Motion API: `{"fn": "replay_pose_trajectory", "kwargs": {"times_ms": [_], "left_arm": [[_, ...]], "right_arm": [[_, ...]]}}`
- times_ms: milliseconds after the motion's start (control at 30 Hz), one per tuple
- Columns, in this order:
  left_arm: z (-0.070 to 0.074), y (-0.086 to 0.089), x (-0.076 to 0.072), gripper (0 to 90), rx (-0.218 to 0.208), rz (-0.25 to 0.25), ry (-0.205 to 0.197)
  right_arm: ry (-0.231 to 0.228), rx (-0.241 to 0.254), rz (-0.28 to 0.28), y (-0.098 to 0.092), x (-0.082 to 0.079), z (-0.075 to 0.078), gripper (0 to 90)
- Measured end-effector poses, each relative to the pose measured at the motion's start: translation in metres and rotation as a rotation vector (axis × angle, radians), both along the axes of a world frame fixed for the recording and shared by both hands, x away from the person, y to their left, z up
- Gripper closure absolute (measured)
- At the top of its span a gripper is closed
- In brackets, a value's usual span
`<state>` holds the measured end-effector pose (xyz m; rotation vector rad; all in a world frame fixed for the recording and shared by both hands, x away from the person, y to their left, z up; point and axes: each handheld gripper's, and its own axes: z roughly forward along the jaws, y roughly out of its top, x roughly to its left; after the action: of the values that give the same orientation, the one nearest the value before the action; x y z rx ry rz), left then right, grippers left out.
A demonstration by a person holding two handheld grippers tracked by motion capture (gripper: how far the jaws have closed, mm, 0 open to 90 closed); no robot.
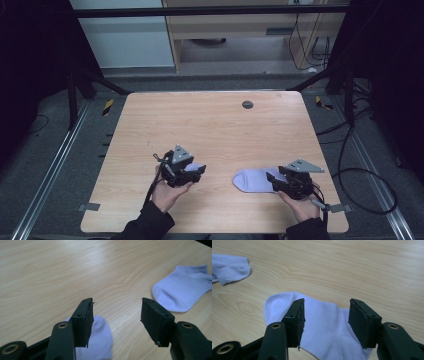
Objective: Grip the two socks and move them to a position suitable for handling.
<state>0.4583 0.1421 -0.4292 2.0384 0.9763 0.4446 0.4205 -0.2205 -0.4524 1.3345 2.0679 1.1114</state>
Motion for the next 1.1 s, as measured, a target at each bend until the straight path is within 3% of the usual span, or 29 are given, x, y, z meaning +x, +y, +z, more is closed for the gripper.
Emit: {"fn": "replay_pose_trajectory", "kwargs": {"times_ms": [233,533,800,1100], "left_arm": [[0.002,0.045,-0.005,42.2,-0.006,0.100,-0.015],[-0.004,0.094,-0.013,44.3,-0.005,0.195,0.004],[-0.020,0.113,-0.021,46.5,-0.006,0.228,0.039],[-0.036,0.114,-0.021,52.6,0.019,0.233,0.093]], "right_arm": [[0.000,0.000,0.039,0.013,0.005,0.005,46.7],[0.004,0.008,0.096,0.039,0.013,0.013,48.6],[0.006,0.001,0.165,0.073,0.022,0.016,49.9],[0.016,-0.003,0.233,0.113,0.034,0.014,55.3]]}}
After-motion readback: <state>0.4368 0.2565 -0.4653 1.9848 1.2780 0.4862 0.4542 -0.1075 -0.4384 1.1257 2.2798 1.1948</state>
